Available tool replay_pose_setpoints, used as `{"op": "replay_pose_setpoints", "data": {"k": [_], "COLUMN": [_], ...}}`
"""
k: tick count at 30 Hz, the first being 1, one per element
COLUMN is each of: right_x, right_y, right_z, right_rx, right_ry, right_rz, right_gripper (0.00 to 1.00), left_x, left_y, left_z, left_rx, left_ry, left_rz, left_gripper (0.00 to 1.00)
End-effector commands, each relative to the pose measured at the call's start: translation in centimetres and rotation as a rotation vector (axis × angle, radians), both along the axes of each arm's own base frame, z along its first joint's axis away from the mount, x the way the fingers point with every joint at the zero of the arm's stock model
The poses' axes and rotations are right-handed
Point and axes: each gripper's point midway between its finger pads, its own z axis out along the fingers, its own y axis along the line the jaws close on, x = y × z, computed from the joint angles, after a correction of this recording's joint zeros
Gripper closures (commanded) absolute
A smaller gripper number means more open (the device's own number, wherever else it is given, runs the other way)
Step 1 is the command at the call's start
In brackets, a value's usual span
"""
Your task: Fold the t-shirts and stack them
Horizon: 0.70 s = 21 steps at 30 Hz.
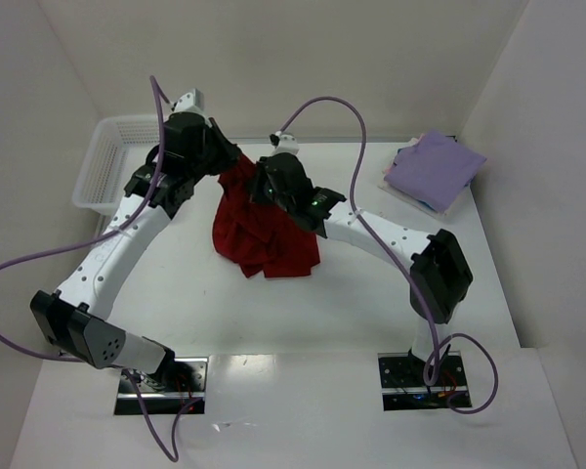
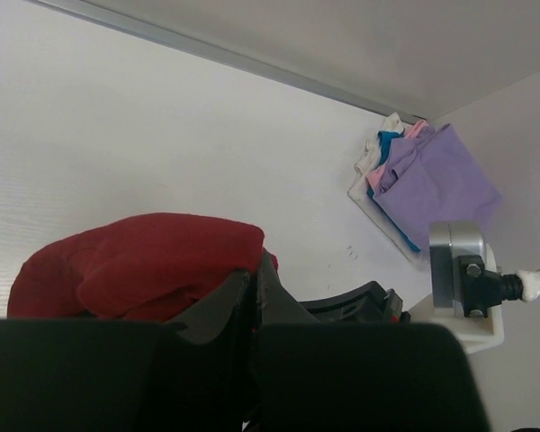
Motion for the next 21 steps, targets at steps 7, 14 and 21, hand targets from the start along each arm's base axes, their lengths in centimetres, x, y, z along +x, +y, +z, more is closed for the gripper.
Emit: {"op": "replay_pose_setpoints", "data": {"k": [7,14,21], "right_x": [-0.4,-2.9,-3.6], "right_y": [-17.0,-19.3,-17.6], "right_z": [18.0,21.7,23.5], "right_rx": [0.094,0.009,0.021], "right_ry": [-0.255,-0.304,-0.304], "right_rz": [-0.233,-0.166,-0.061], "right_gripper": [1.00,1.00,1.00], "left_x": [-3.4,-2.4,-4.7], "left_y": [4.4,-1.8,-10.7], "left_z": [5.7,-3.7,-11.4], "left_rx": [0.085,0.166,0.018], "left_ry": [-0.320,-0.214,-0.177], "left_rz": [-0.076,-0.511,-0.985], "left_gripper": [0.05,0.00,0.00]}}
